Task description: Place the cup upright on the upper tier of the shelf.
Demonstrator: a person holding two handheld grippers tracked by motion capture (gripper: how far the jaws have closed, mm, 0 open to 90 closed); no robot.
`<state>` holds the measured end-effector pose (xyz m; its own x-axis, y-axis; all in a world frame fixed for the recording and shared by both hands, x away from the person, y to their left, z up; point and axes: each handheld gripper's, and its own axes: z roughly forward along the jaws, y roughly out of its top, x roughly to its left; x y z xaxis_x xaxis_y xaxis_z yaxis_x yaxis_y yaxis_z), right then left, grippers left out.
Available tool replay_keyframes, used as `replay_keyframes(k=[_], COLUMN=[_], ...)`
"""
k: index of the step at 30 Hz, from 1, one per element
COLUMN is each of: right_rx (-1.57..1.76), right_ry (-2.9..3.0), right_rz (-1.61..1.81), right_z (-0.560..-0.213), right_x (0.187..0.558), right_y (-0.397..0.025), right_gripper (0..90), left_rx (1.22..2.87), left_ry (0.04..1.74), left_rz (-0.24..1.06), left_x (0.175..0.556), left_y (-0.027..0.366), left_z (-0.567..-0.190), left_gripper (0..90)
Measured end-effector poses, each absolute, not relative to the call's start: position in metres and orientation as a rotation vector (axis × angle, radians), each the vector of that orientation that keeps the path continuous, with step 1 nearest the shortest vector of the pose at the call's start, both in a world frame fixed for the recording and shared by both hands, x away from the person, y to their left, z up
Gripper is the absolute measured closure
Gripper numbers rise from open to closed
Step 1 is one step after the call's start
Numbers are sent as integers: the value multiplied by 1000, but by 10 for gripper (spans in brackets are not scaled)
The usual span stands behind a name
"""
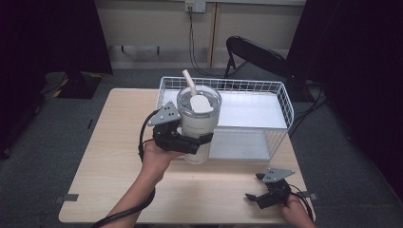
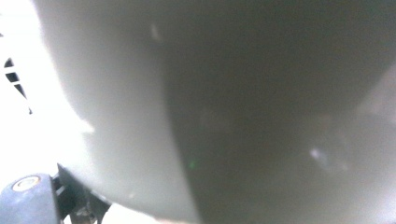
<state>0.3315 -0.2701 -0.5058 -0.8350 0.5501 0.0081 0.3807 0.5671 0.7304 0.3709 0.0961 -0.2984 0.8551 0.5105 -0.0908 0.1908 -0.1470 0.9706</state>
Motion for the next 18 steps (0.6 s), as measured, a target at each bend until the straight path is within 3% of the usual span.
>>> replay_keyframes(k=[18], right_rx=[778], right_ry=[2577], right_rz=[1126], right_z=[-506], right_x=[332], right_y=[-270], right_gripper=[106], left_rx=[1719], left_ry=[528], left_rz=[290], left_x=[379], left_y=[91], left_z=[-269], left_gripper=[95])
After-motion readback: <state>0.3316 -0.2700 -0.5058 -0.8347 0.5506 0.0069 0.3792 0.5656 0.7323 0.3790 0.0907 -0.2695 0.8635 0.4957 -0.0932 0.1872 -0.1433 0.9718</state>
